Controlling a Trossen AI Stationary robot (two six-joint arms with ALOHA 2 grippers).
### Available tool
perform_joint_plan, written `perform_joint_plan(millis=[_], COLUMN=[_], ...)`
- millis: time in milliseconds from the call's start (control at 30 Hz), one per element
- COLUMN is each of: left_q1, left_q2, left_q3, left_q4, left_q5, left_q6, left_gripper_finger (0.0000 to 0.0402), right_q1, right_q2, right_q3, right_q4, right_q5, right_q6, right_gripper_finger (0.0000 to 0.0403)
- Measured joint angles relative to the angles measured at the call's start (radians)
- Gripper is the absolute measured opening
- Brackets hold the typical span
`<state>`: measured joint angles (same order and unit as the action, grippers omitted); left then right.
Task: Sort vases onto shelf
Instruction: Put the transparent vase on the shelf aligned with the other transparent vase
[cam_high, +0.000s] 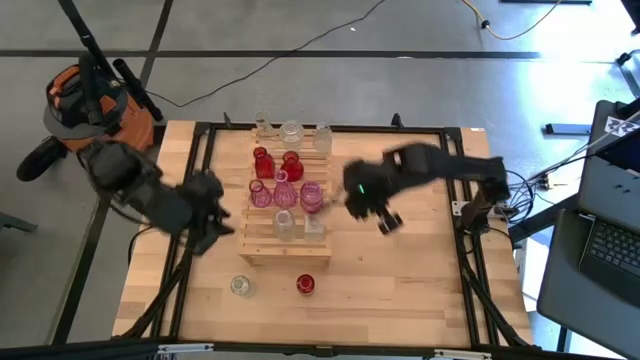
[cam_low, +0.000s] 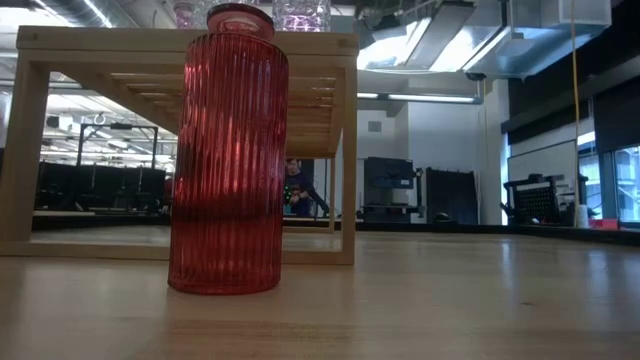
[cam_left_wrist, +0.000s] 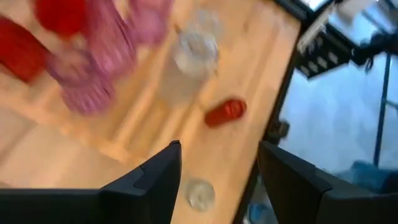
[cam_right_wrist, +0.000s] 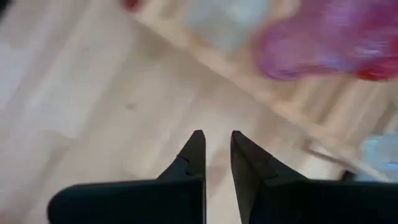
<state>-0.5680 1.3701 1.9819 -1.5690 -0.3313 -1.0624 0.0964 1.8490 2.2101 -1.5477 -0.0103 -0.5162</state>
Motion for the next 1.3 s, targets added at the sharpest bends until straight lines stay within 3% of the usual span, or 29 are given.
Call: perform_joint_plan(millis=[200,333,467,533,700,800,933,1100,1300], left_q1=[-0.256,-0.394,-0.492,-0.536,-0.585,-0.587,-0.586,-0.568,-0.478], left_q2=[-0.006,-0.002,-0.002,-0.001,-0.002,-0.002,-0.002,-0.002,-0.002], left_q3=[-0.142,-0.312,-0.499,-0.576,-0.712,-0.755,-0.810,-0.865,-0.867], left_q4=[0.008,0.063,0.220,0.299,0.461,0.470,0.462,0.489,0.484], left_q5=[-0.099,-0.127,-0.126,-0.132,-0.131,-0.130,-0.136,-0.219,-0.177], left_q6=[-0.321,-0.532,-0.711,-0.770,-0.837,-0.859,-0.890,-0.932,-0.952], left_gripper_finger=[0.0204,0.0204,0.0204,0.0204,0.0204,0.0204,0.0204,0.0204,0.0204], right_q1=[0.206,0.354,0.488,0.534,0.560,0.543,0.544,0.546,0.545], right_q2=[-0.116,-0.264,-0.416,-0.478,-0.478,-0.416,-0.350,-0.326,-0.326], right_q3=[-0.268,-0.555,-0.891,-1.052,-1.352,-1.408,-1.408,-1.408,-1.408], right_q4=[0.021,0.276,0.683,0.972,1.742,1.907,1.916,1.914,1.912], right_q5=[0.163,0.228,0.302,0.350,0.329,0.310,0.303,0.286,0.285], right_q6=[0.236,0.449,0.692,0.779,0.793,0.797,0.796,0.817,0.825], right_gripper_finger=[0.0028,0.0028,0.0028,0.0028,0.0028,0.0031,0.0063,0.0131,0.0176])
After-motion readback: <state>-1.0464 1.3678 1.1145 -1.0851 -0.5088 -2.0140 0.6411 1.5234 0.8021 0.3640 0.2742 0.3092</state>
